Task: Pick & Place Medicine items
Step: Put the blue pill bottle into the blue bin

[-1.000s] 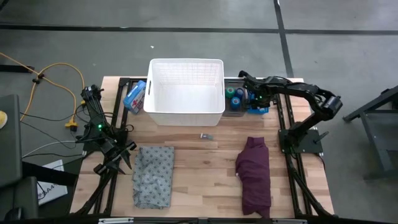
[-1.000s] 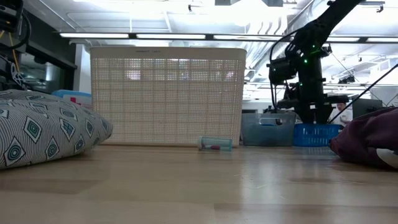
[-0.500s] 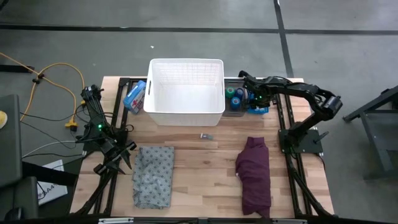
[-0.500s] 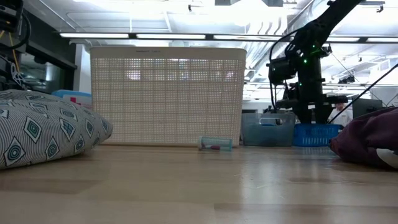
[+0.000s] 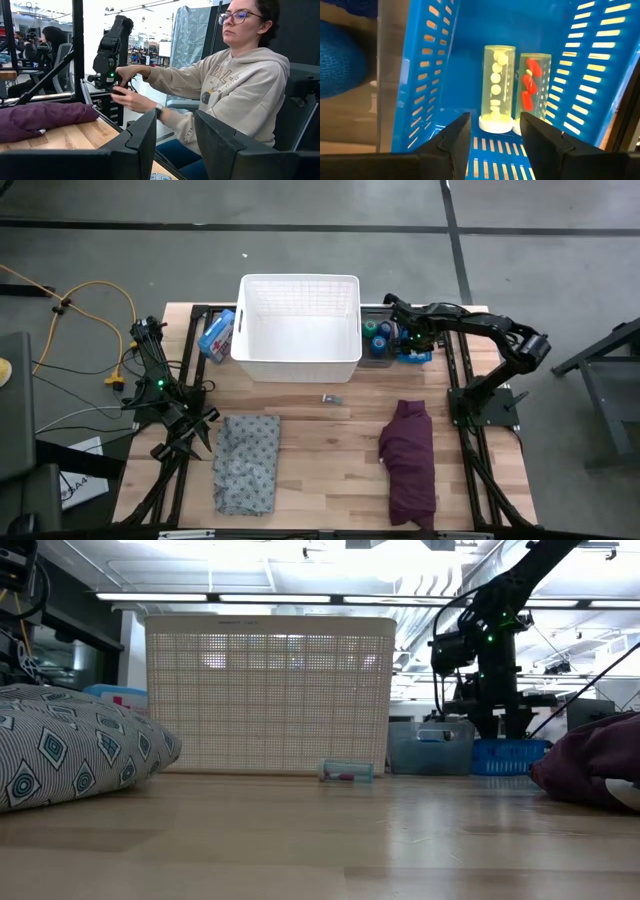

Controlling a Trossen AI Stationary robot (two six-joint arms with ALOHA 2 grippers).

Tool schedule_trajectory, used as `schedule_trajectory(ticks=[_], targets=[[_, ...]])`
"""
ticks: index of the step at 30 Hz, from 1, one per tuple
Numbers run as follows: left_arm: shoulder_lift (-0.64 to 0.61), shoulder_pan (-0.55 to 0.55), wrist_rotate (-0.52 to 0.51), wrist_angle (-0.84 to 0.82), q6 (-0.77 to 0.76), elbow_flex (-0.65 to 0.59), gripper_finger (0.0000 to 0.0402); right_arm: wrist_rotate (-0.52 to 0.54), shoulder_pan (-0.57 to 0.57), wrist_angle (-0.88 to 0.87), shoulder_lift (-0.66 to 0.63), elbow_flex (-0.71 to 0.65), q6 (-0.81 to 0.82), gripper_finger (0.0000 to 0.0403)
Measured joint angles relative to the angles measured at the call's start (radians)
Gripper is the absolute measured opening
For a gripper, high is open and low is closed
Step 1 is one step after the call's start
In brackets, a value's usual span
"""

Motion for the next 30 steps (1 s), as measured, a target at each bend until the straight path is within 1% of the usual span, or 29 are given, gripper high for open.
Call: schedule_trajectory(ticks=[5,12,17,20,24,27,30], targets=[[0.0,0.0,0.0,0.0,0.0,0.0,0.0127,0.007,-0.007,0.0,-0.013,0.0,0.0,0.016],[0.0,0.0,0.0,0.0,0.0,0.0,0.0127,0.0,-0.034,0.001,-0.14,0.001,-0.01,0.016],[0.0,0.0,0.0,0.0,0.0,0.0,0.0127,-0.002,-0.026,-0.001,-0.21,0.002,-0.047,0.016],[0.0,0.0,0.0,0.0,0.0,0.0,0.0127,-0.001,-0.005,-0.003,-0.222,0.002,-0.076,0.016],[0.0,0.0,0.0,0.0,0.0,0.0,0.0127,-0.01,0.043,-0.006,-0.225,0.002,-0.155,0.016],[0.0,0.0,0.0,0.0,0.0,0.0,0.0127,-0.054,0.09,-0.007,-0.235,0.001,-0.213,0.016],[0.0,0.0,0.0,0.0,0.0,0.0,0.0127,-0.09,0.161,-0.012,-0.246,0.002,-0.218,0.016]])
